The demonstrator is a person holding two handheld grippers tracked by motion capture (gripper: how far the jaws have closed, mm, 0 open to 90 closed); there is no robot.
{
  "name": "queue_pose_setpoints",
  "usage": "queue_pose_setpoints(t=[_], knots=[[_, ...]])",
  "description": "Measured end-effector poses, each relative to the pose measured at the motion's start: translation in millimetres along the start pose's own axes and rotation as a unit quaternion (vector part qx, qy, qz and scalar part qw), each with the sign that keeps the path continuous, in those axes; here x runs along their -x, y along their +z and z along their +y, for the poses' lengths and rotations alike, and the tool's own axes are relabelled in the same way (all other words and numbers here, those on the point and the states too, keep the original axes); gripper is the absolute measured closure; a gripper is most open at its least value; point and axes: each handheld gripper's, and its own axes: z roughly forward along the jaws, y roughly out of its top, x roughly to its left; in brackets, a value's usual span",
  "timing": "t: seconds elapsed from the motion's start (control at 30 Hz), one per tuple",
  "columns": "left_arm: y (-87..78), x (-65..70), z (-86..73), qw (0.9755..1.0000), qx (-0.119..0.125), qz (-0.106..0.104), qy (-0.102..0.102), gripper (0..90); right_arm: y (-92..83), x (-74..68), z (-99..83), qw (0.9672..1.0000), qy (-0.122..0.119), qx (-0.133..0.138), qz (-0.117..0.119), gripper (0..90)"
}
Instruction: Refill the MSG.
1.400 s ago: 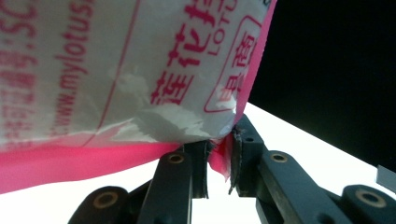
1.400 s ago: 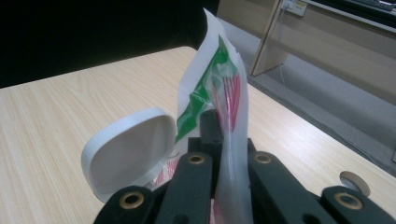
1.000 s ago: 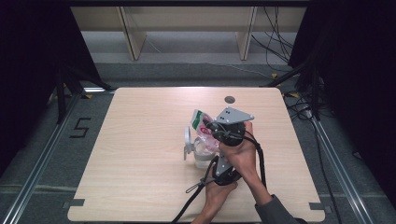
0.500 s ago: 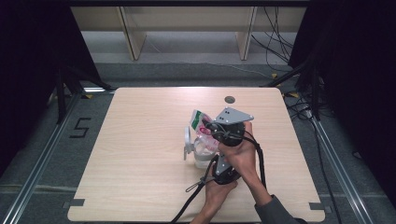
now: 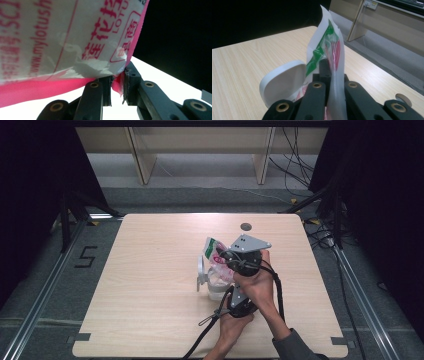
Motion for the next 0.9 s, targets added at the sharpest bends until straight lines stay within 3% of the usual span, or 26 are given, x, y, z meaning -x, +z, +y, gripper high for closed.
queue_pose_setpoints(t=[0.3, 0.33, 0.37, 0.9], knots=[[0.0, 1.8, 0.2, 1.0, 0.003, -0.002, 0.003, 78.6, 0.7, 1.2, 1.4, 0.9999, -0.01, 0.003, -0.007, 90.0], [-1.7, 0.0, 0.8, 0.9997, -0.012, -0.006, 0.021, 78.7, 0.8, 1.0, 1.6, 1.0, -0.006, 0.001, -0.007, 90.0], [-1.8, 0.1, 0.9, 0.9996, -0.012, -0.005, 0.023, 78.7, 0.5, 1.5, 2.1, 1.0, -0.004, -0.005, 0.0, 90.0], [-1.7, 1.3, 2.2, 0.9997, -0.001, -0.006, 0.025, 78.8, 3.8, 2.2, 6.5, 0.9999, -0.009, -0.014, -0.002, 90.0]])
